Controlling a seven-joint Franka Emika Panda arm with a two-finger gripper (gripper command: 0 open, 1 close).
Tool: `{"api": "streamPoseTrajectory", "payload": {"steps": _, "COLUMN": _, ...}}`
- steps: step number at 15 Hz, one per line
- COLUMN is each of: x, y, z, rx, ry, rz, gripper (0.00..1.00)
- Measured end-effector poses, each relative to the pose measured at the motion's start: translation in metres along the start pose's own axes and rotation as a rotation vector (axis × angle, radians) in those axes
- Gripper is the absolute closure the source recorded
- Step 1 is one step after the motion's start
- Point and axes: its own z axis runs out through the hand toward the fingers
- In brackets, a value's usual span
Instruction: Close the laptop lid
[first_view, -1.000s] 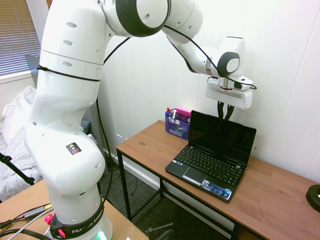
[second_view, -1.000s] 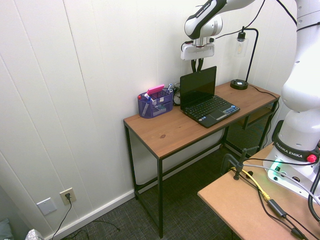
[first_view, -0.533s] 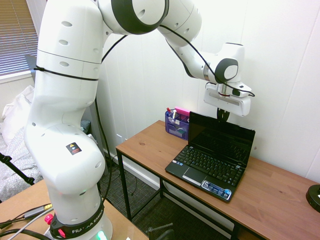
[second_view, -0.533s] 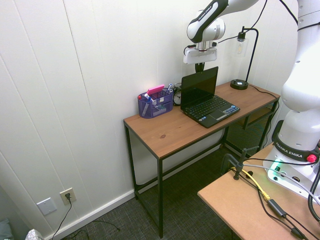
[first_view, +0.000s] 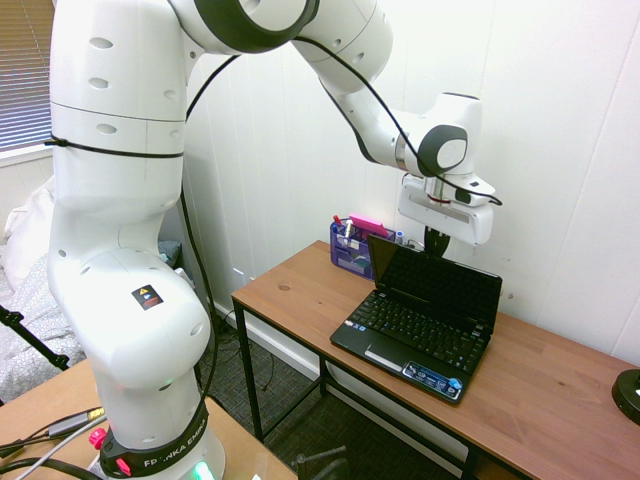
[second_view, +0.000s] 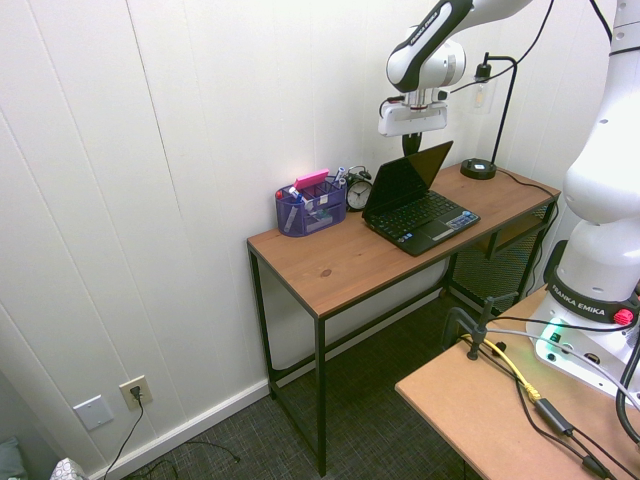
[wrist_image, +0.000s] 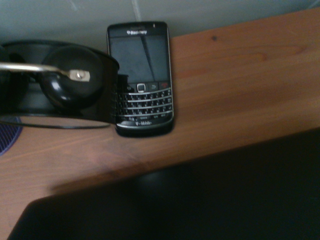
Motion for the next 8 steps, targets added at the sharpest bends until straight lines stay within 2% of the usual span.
{"api": "streamPoseTrajectory", "payload": {"steps": 8, "x": -0.018, "y": 0.029, "z": 0.035, "rx": -0.018, "ry": -0.037, "rz": 0.03, "gripper": 1.0}}
